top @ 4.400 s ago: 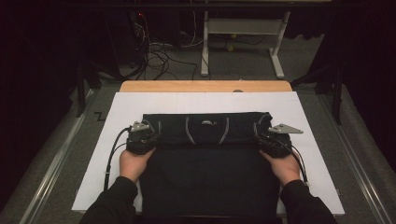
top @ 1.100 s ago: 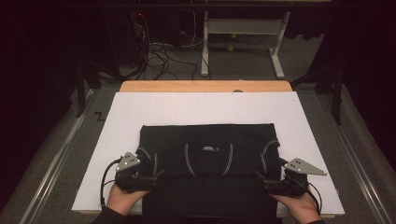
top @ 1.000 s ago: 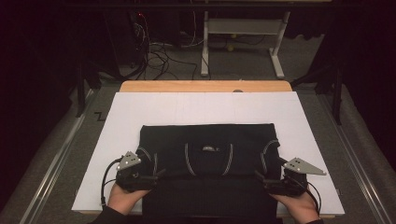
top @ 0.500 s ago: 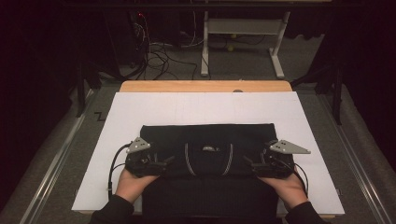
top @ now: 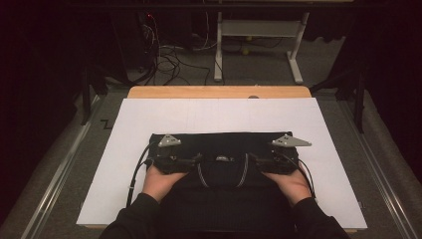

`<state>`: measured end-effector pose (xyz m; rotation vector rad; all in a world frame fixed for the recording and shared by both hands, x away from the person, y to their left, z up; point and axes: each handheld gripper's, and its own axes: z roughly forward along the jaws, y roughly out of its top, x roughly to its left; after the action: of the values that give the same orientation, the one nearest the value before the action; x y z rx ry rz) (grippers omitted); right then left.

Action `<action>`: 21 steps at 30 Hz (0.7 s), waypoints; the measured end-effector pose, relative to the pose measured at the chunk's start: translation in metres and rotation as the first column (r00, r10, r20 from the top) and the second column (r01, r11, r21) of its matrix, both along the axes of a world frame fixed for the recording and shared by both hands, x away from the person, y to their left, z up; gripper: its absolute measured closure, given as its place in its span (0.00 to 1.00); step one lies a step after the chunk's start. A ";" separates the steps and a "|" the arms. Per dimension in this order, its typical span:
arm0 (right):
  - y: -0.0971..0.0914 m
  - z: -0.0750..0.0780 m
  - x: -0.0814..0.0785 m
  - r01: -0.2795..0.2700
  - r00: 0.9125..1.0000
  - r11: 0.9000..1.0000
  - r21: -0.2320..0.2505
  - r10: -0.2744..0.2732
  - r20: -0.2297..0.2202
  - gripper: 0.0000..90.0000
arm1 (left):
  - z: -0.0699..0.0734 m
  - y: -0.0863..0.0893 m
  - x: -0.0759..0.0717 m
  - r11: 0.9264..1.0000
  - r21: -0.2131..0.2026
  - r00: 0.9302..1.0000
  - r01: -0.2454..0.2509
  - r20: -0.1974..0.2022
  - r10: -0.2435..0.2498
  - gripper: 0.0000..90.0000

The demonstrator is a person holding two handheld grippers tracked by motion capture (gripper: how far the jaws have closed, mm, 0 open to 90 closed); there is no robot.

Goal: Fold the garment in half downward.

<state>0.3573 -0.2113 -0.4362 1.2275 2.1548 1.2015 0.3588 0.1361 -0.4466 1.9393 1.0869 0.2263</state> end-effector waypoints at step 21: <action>0.033 -0.033 0.019 -0.026 0.988 0.994 -0.108 0.009 -0.157 0.56 | -0.024 -0.022 0.018 0.991 0.137 0.992 0.003 -0.128 0.014 0.46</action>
<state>0.3764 -0.1783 -0.4688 1.2962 2.3149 1.0081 0.3768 0.1146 -0.4707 2.0976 1.1880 0.1847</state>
